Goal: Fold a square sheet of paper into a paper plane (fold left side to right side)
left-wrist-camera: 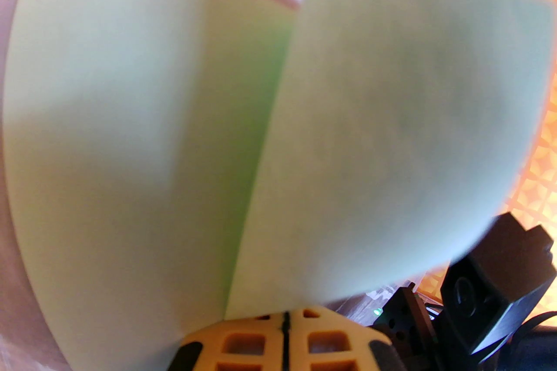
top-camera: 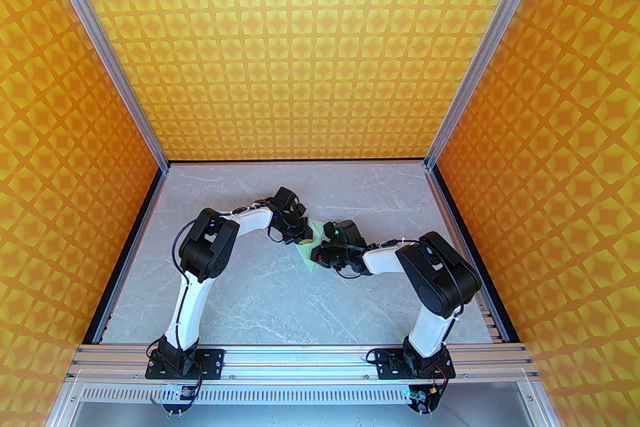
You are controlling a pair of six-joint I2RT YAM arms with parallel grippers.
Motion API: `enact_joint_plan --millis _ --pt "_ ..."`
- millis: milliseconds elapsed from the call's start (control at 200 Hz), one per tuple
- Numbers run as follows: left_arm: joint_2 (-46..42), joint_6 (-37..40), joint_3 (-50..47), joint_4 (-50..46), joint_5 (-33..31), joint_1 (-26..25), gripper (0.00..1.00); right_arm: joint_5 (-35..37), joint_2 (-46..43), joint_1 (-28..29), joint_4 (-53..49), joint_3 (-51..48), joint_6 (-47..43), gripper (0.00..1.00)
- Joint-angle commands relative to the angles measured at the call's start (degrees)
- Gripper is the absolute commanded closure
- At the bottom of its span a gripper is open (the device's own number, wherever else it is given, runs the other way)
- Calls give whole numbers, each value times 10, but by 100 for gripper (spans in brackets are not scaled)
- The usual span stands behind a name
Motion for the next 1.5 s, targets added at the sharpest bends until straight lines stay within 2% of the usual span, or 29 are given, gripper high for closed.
enact_joint_plan --millis 0,590,740,1085,1240,1495 --pt "37 21 32 23 -100 40 91 31 57 20 -124 -46 -7 100" --pt "92 34 132 -17 -107 59 90 32 51 27 -121 -57 -6 100" --pt "77 36 104 -12 -105 53 90 35 10 26 -132 -50 -15 100" --pt "-21 2 -38 58 -106 31 90 40 -93 26 -198 28 -36 100" --pt "-47 -14 -89 76 -106 19 90 32 -72 26 -178 63 -14 100" --pt "-55 -20 -107 85 -106 11 90 13 5 27 -150 111 8 100"
